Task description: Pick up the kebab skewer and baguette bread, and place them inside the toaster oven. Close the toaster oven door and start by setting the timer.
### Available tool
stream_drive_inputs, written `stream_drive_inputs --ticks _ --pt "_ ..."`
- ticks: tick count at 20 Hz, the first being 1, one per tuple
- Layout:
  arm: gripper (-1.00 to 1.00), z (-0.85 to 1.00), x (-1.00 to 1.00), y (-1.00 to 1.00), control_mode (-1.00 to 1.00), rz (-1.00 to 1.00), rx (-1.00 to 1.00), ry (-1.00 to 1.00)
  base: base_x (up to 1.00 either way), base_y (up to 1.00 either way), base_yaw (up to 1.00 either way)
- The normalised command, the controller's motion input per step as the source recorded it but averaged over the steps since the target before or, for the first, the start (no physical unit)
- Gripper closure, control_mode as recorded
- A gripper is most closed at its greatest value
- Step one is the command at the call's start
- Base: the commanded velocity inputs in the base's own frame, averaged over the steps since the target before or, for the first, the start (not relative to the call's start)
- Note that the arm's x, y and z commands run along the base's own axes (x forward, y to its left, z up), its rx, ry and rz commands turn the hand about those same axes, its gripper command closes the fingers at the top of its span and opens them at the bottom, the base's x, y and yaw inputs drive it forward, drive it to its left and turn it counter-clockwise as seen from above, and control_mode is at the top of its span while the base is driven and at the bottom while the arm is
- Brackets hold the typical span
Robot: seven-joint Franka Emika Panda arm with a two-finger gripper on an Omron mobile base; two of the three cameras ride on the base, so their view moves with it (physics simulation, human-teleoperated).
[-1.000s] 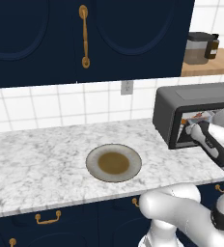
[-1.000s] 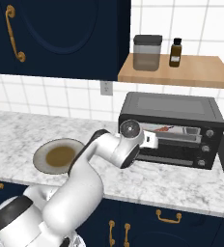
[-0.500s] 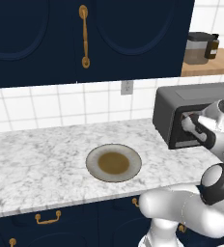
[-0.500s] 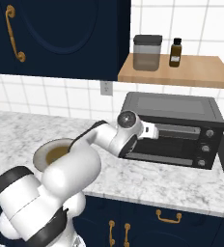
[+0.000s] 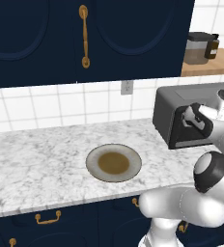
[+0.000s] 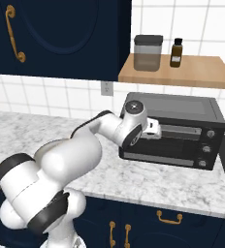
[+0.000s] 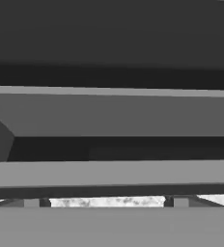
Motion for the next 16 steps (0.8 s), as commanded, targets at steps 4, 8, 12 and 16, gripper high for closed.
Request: stream_drive_inputs --ticks 4,8,12,16 --pt "-1.00 0.14 -0.31 0.00 -1.00 0.00 -0.03 -0.09 0.00 0.00 0.00" --pt "-1.00 0.03 -0.48 0.00 -1.00 0.00 -0.04 -0.15 0.00 0.00 0.00" --pt "-1.00 0.02 -0.44 -0.03 -1.00 0.00 -0.05 -0.18 0.00 0.00 0.00" --pt "-1.00 0.23 -0.20 -0.57 -1.00 0.00 0.00 -0.06 0.00 0.00 0.00"
